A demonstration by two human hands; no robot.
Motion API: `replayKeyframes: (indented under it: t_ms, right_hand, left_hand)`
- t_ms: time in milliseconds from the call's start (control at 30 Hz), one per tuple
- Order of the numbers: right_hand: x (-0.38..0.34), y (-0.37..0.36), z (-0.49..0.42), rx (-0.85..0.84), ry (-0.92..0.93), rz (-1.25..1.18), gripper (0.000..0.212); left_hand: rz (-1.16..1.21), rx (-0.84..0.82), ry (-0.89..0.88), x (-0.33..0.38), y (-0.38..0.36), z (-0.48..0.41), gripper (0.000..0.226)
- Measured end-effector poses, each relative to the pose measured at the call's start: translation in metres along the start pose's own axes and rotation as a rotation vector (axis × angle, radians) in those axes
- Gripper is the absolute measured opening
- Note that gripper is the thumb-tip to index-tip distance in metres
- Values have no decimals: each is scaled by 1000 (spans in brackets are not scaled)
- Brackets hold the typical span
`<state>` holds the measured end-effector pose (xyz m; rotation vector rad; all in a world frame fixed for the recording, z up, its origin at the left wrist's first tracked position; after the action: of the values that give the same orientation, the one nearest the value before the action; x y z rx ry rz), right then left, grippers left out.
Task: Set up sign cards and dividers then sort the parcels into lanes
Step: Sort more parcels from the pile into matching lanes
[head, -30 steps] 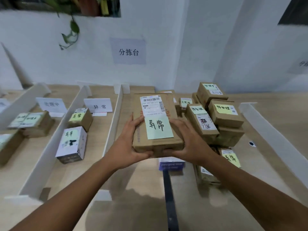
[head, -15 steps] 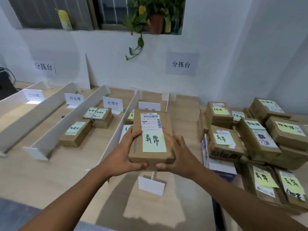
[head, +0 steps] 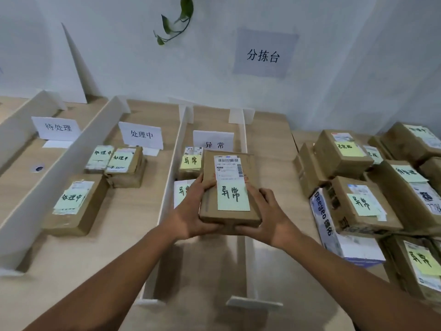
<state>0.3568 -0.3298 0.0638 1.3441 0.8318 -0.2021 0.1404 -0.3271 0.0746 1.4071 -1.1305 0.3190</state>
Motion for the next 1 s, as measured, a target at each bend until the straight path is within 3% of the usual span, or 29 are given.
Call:
replayKeyframes:
  t_ms: [167, 533, 1000]
  right_hand:
    - [31, -11, -30, -36, -81, 36, 118]
    - [52, 0, -90, -124, -35, 129, 117]
    - [99, -51, -93, -120, -61, 248, 116]
  left_hand:
    - [11, -30, 41, -44, -13, -25, 111]
    - [96, 43, 152, -90, -27, -55, 111]
    - [13, -121, 215, -142, -54, -61, 111]
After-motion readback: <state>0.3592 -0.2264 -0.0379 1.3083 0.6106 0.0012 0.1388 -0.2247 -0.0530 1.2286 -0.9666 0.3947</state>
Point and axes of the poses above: each hand's wrist, its own z-axis away from the middle knuckle, its own y-axis out of the back of the hand, x = y × z, the point moved 7 cm from there along -z, towards the middle knuckle, and after that the axes turned 4 degrees about -x, right-handed, at the moved point
